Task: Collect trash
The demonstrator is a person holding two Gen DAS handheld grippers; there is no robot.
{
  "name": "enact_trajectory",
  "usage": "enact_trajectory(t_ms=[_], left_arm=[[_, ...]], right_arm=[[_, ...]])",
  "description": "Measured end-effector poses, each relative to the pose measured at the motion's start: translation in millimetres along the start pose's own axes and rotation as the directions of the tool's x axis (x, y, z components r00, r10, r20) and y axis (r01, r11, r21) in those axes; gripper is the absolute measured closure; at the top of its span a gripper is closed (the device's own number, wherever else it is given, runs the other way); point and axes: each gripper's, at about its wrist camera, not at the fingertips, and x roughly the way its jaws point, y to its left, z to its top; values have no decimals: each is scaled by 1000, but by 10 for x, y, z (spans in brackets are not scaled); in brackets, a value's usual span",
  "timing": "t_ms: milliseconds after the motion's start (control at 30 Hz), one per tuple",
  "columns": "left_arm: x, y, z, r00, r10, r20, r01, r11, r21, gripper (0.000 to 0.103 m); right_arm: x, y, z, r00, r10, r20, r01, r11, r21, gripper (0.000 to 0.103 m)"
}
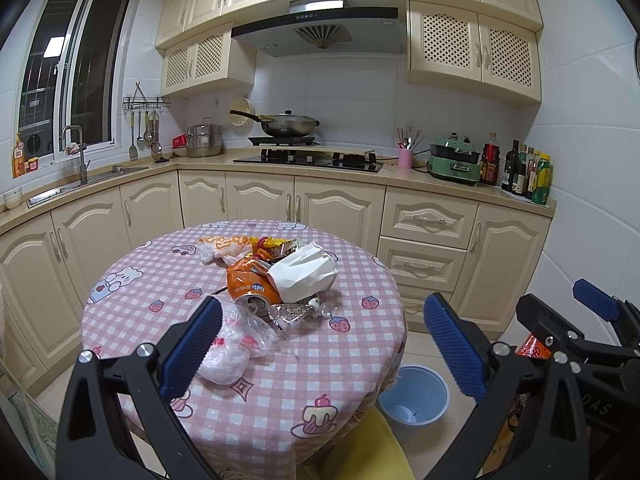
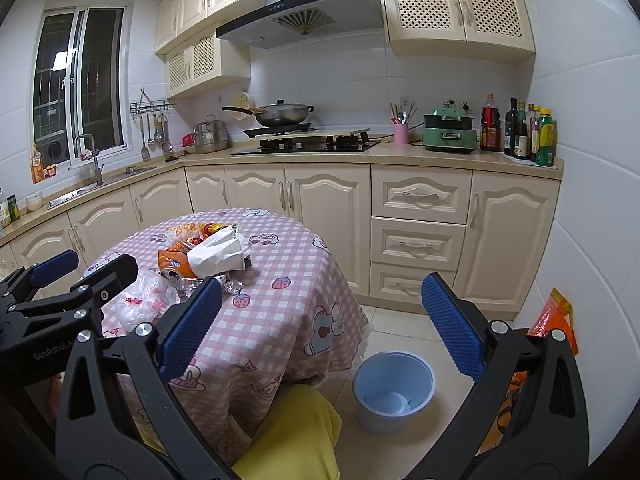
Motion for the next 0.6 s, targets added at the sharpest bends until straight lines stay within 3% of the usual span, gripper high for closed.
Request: enact_trajectory(t_ms=[600], left_arm=[[3,-2,-6,1000,0,0,0,1000,0,4]], right_arm=[[15,24,-25,1000,5,-14,-5,1000,13,5]])
